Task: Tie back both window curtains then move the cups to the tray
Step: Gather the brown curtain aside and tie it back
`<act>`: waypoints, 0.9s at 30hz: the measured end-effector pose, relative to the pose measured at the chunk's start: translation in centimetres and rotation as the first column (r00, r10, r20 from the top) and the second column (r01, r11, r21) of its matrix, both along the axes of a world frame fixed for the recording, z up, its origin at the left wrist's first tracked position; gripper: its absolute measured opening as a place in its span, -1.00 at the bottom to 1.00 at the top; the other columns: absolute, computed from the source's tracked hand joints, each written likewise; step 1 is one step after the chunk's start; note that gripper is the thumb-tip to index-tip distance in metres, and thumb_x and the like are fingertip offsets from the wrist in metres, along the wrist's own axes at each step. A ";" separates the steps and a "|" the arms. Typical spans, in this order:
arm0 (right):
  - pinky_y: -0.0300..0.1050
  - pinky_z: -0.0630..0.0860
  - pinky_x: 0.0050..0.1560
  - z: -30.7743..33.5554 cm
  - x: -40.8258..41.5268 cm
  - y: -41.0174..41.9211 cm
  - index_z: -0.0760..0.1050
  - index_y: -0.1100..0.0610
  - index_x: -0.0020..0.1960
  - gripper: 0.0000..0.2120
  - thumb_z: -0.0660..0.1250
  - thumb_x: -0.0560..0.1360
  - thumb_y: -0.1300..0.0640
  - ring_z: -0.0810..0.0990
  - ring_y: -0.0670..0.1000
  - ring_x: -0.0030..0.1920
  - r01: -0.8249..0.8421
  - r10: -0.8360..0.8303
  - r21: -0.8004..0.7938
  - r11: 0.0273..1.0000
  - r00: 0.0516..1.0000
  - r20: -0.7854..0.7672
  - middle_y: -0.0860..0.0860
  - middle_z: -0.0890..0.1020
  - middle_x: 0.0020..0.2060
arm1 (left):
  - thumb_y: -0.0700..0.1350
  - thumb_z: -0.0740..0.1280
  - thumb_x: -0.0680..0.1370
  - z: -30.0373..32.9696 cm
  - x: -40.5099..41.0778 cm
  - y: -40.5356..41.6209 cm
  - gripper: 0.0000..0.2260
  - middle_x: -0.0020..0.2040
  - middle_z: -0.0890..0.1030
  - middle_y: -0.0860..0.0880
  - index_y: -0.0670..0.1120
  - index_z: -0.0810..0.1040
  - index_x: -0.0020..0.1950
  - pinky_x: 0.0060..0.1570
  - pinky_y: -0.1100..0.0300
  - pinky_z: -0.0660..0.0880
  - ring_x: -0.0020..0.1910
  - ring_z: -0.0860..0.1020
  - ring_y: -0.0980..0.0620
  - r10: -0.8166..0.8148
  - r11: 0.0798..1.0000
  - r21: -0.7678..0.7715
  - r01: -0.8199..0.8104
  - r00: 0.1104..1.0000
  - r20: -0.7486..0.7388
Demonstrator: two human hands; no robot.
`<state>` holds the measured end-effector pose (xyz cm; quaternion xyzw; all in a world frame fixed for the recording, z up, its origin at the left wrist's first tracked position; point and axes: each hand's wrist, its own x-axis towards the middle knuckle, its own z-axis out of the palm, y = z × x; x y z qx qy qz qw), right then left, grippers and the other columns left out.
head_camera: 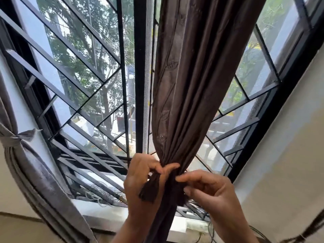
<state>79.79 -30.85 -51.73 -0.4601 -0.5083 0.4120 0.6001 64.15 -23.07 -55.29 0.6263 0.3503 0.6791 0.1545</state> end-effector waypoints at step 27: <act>-0.02 0.62 -0.20 7.2 -1.7 -8.4 0.70 -0.14 -0.12 -0.92 0.47 0.41 0.02 0.65 -0.10 -0.18 0.535 -0.591 0.432 0.726 0.163 0.790 -0.26 0.68 -0.23 | 0.18 0.46 0.54 4.6 0.9 -3.6 -0.86 -0.28 0.67 0.18 0.15 0.70 -0.12 -0.35 0.30 0.46 -0.30 0.56 0.22 -0.328 0.883 0.039 0.468 0.675 -0.661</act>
